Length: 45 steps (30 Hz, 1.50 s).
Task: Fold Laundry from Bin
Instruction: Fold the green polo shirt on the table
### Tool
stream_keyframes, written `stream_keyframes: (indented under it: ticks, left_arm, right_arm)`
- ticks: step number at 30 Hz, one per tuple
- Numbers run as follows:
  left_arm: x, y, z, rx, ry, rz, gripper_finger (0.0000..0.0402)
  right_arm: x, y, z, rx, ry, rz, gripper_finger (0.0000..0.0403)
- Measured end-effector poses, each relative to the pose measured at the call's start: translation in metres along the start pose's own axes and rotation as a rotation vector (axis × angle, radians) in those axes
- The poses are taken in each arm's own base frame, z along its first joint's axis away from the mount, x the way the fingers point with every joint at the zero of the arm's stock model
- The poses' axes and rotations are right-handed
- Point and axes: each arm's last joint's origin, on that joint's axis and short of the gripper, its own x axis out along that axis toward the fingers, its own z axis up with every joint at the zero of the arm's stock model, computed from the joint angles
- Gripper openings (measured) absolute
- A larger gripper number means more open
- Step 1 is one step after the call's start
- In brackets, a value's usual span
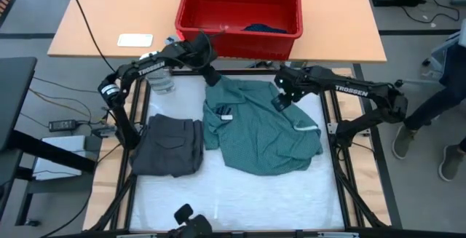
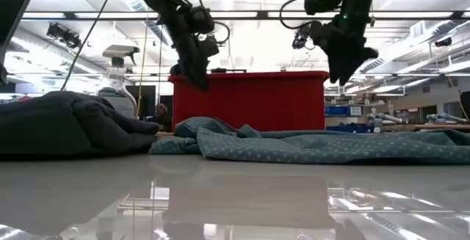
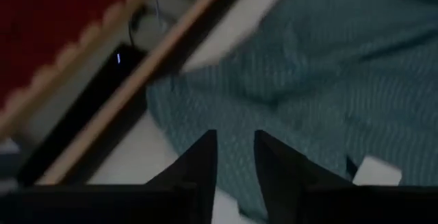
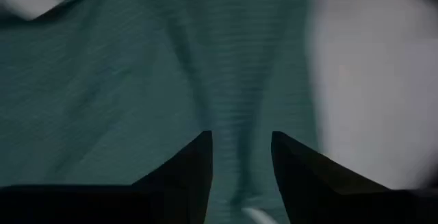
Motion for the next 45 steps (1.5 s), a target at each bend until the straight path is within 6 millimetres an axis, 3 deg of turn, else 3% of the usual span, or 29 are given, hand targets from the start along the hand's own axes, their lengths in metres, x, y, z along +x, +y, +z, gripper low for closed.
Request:
stream_keyframes:
  ticks: [5,8,11,13,20,26,34,40,43,45]
  left_arm:
    - [-0.011,0.007,-0.012,-0.058,0.102,-0.031,0.0152]
    - [-0.029,-0.004,-0.019,-0.080,0.143,-0.137,0.0166]
    - [-0.033,-0.033,-0.028,-0.029,0.217,-0.211,0.0169]
    - [-0.026,-0.055,-0.038,0.021,0.267,-0.238,0.0169]
    - [0.007,-0.119,-0.099,0.050,0.476,-0.294,0.0169]
    - [0.014,-0.161,-0.126,0.060,0.432,-0.330,0.0170]
    - [0.043,-0.173,-0.163,0.087,0.335,-0.261,0.0170]
    - [0.063,-0.169,-0.183,0.102,0.213,-0.279,0.0164]
    - [0.065,-0.167,-0.187,0.104,0.215,-0.271,0.0130]
    - [0.064,-0.167,-0.186,0.103,0.224,-0.261,0.0084]
  right_arm:
    - [0.034,0.015,-0.028,-0.023,0.103,0.126,0.0147]
    - [0.049,0.022,-0.049,-0.045,0.161,0.132,0.0142]
    - [0.057,0.031,-0.066,-0.107,0.180,0.121,0.0137]
    - [0.061,0.035,-0.077,-0.151,0.190,0.096,0.0134]
    - [0.067,0.052,-0.117,-0.216,0.249,0.088,0.0129]
    - [0.078,0.061,-0.151,-0.224,0.286,0.134,0.0128]
    - [0.072,0.072,-0.174,-0.280,0.287,0.130,0.0128]
    - [0.048,0.084,-0.183,-0.345,0.297,0.131,0.0128]
    - [0.030,0.085,-0.187,-0.386,0.307,0.106,0.0128]
    - [0.020,0.085,-0.189,-0.411,0.306,0.093,0.0128]
